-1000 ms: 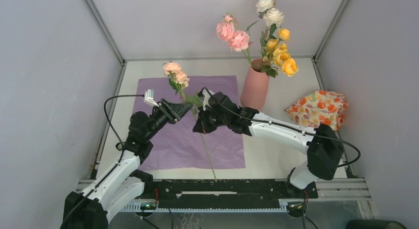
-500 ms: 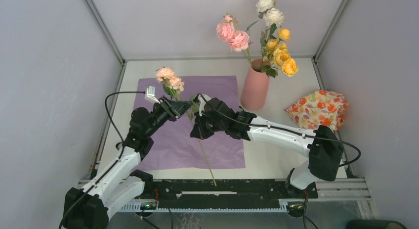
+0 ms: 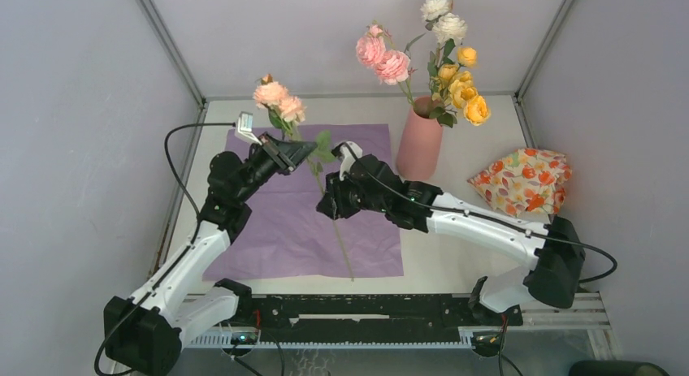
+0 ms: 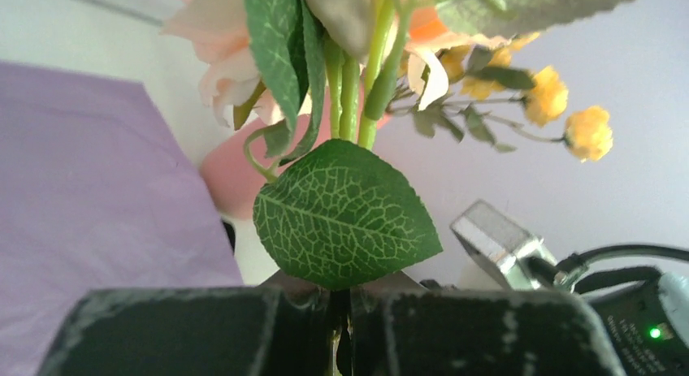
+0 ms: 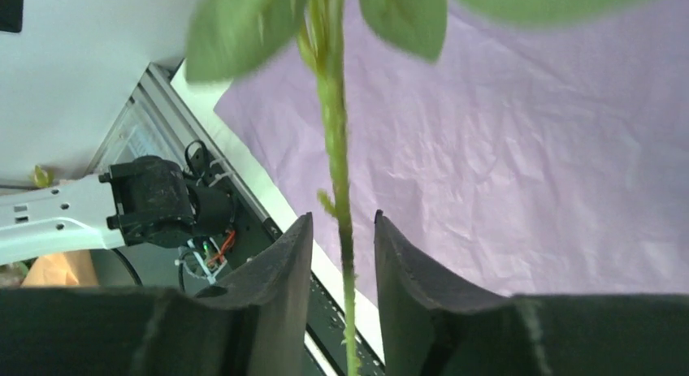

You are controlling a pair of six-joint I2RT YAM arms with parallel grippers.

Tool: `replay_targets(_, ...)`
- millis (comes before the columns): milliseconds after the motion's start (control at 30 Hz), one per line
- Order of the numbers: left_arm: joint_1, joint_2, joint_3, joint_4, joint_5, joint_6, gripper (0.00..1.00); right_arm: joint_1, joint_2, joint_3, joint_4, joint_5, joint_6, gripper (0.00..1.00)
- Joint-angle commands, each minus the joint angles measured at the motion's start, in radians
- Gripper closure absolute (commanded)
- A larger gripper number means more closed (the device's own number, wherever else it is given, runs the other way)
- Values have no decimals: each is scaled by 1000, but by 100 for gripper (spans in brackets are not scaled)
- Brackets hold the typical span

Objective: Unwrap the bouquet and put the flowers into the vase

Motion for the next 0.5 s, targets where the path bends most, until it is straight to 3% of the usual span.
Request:
replay_targets(0,3,62,158,144,3,-15,98,-36,-109,5,-40,103,3,54)
replay_targets(67,-3,104,220,175,12,-32,98,-53,-145,6,-63,128,3,47)
replay_targets(267,-51,237,476,173,14,-4,98,-53,-297,1,-159,351,-18,46)
replay_targets(367,-100,313,625,131,4,60,98,-50,-413,-54,-161,497,2,36)
replay_targets(467,-173,379,773,40,-38,188,97,-109,-536,-117,-155,491,56,31)
